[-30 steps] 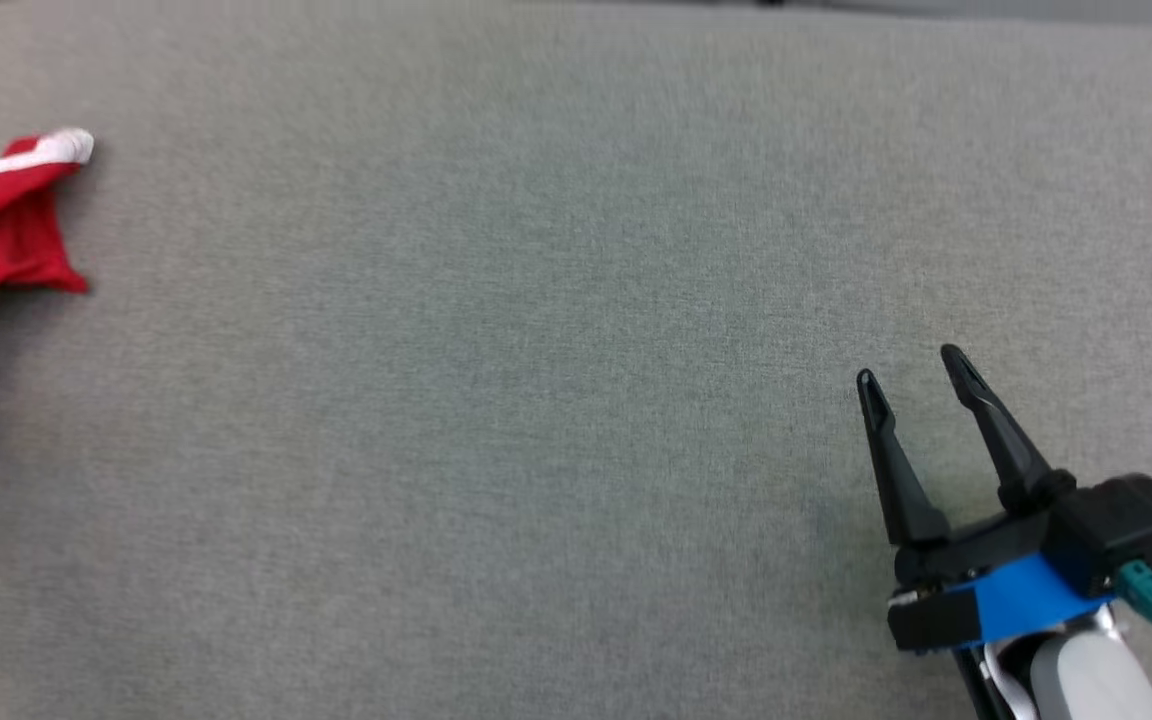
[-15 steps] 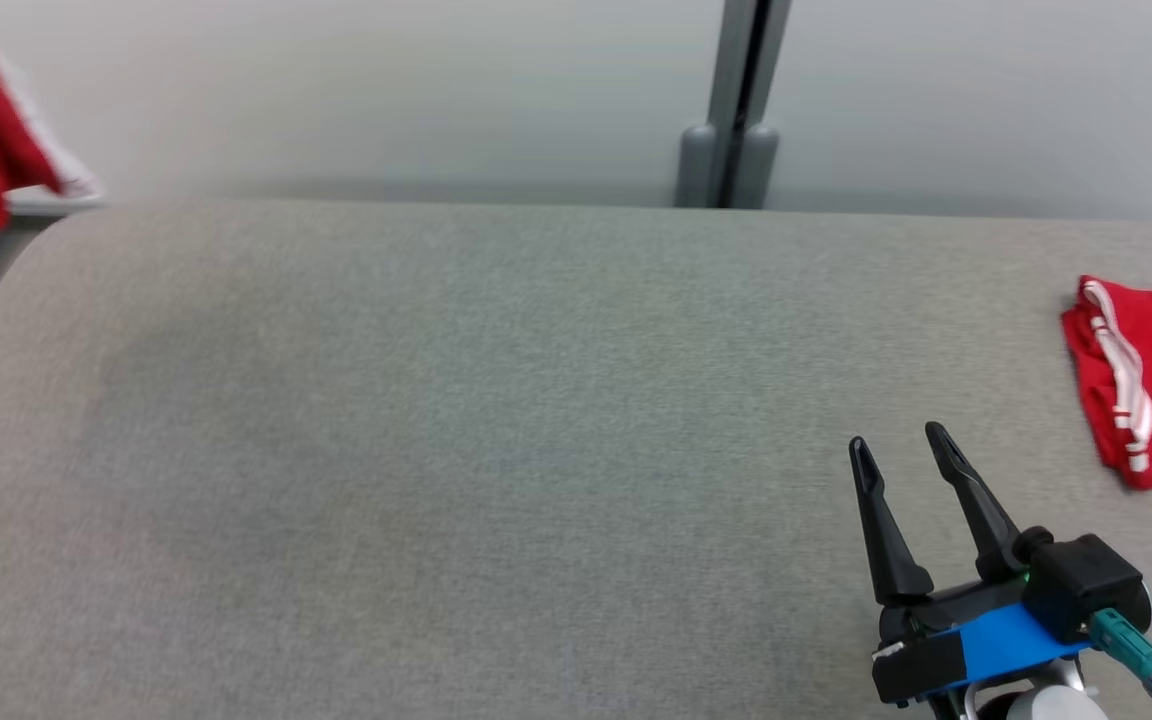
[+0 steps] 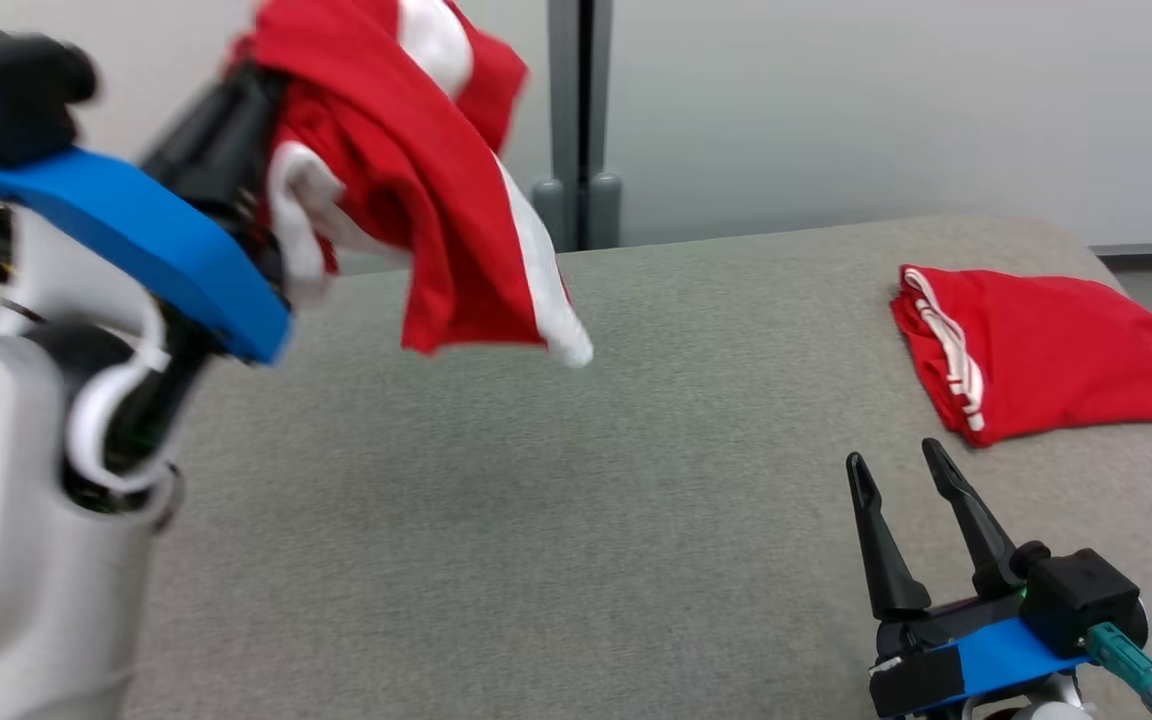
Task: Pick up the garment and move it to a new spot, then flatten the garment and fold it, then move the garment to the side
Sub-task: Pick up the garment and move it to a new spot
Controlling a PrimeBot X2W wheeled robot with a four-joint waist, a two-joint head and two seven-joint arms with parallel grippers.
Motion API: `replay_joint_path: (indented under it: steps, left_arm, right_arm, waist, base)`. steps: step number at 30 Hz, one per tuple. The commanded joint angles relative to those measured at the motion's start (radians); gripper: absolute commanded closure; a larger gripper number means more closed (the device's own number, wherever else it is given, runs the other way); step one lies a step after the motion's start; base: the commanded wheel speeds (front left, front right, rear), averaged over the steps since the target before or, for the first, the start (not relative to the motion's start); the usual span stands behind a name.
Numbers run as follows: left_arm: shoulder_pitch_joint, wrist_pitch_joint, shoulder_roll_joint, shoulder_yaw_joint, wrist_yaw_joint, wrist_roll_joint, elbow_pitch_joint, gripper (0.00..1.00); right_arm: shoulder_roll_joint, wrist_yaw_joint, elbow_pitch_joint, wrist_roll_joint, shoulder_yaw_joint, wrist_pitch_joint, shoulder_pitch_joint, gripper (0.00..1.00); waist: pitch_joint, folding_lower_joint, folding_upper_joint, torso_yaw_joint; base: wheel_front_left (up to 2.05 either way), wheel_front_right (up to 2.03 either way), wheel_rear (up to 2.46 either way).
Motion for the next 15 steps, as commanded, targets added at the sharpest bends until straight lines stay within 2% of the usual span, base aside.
replay_joint_path:
  steps: [1, 7, 15]
  left_arm:
    - [0.018, -0.007, -0.011, -0.01, -0.001, -0.002, 0.001, 1.0]
    - [0.114, -0.064, -0.087, -0.116, -0.001, 0.032, 0.094, 1.0]
    - [0.212, -0.248, -0.198, -0.196, 0.025, 0.094, 0.377, 1.0]
  right_arm:
    - [0.0, 0.0, -0.004, 0.002, -0.002, 0.005, 0.007, 0.0]
    - [0.001, 0.0, -0.012, 0.018, 0.004, 0.01, -0.004, 0.0]
    - [0.0, 0.0, -0.004, 0.032, 0.027, 0.007, -0.027, 0.0]
  waist:
    - [-0.008, 0.0, 0.0002, -0.016]
    - [0.024, 0.0, 0.0002, -0.076]
    - [0.06, 0.0, 0.0002, -0.135]
  base:
    - [0.0, 0.0, 0.0]
    - [0.0, 0.0, 0.0]
    - [0.0, 0.0, 0.0]
